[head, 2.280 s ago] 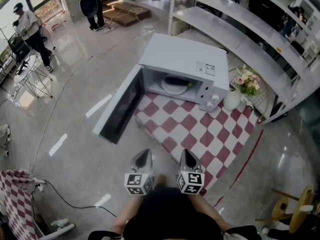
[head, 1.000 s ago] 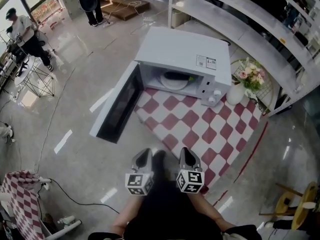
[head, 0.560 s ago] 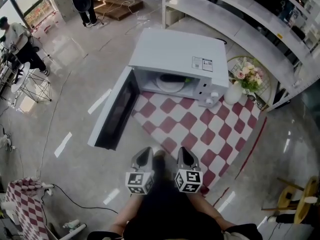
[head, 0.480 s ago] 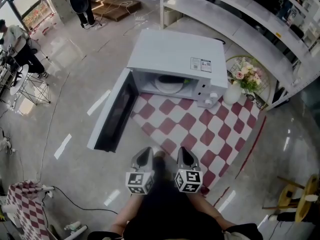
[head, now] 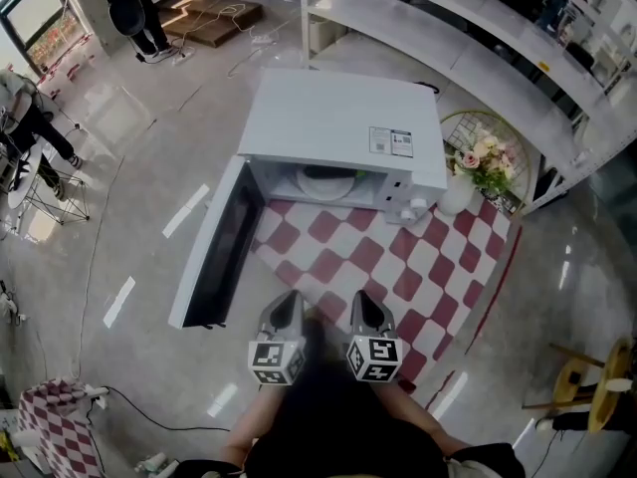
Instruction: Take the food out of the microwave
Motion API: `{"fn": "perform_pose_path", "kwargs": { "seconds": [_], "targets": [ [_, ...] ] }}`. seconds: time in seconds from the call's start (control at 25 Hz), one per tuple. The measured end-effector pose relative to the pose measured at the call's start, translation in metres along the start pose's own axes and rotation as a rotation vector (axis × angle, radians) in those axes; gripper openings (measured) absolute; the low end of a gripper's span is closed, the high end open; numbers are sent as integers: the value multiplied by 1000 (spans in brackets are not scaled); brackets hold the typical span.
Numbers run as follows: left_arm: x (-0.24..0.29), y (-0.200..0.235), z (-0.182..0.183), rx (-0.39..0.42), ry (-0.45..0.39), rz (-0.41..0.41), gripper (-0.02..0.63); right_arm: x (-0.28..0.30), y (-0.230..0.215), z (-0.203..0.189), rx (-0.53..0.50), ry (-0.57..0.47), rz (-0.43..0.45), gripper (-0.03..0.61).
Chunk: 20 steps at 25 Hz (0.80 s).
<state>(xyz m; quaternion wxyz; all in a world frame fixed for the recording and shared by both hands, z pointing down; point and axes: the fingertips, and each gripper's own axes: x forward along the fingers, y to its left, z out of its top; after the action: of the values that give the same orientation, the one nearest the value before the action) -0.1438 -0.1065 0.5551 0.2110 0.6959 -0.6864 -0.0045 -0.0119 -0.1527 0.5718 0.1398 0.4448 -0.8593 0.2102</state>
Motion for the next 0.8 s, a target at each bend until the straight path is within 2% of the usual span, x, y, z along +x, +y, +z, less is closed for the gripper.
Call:
{"fn": "perform_pose_path", "kwargs": {
  "seconds": [0.32, 0.8],
  "targets": [
    [33, 7, 13, 4, 15, -46, 9, 22, -5, 15, 17, -8, -38, 2],
    [81, 3, 32, 19, 25, -168, 9, 36, -25, 38, 46, -55, -159, 2]
  ]
}}
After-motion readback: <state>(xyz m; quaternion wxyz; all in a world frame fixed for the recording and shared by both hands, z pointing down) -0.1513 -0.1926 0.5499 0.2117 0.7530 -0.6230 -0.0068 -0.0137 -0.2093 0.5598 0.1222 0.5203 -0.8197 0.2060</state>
